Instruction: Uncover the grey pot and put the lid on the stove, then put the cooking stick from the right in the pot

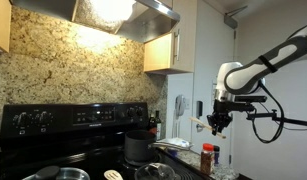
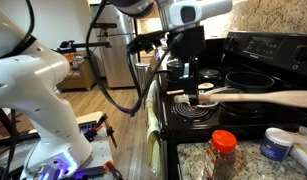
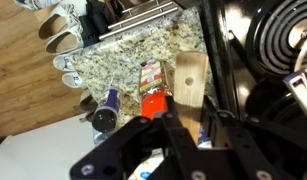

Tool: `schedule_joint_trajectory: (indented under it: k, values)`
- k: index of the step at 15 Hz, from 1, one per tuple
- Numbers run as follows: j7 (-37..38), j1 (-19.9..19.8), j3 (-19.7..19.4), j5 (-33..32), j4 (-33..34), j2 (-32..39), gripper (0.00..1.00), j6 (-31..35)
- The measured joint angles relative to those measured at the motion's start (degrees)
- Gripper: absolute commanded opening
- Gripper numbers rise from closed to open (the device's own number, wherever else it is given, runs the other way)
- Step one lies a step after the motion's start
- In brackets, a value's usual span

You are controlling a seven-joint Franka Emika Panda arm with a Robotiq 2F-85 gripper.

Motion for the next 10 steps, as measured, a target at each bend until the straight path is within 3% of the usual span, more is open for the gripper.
schedule_joint_trajectory:
  k: [1, 2, 5, 8, 9, 10]
  values:
    - [-0.2, 0.1, 0.9, 0.0, 0.1, -2.3, 0.12, -1.0]
    - [-0.4, 0.4, 2.2, 0.0, 0.2, -4.5, 0.27, -2.0]
    - [-0.5, 2.4, 4.9, 0.4, 0.8, -8.0, 0.27, -3.6]
    - [-0.5, 2.5, 5.0, 0.4, 0.8, -8.1, 0.27, -3.7]
    - [-0.5, 2.5, 4.9, 0.4, 0.8, -8.0, 0.12, -3.7]
    - [-0.5, 2.5, 4.9, 0.4, 0.8, -8.0, 0.12, -3.7]
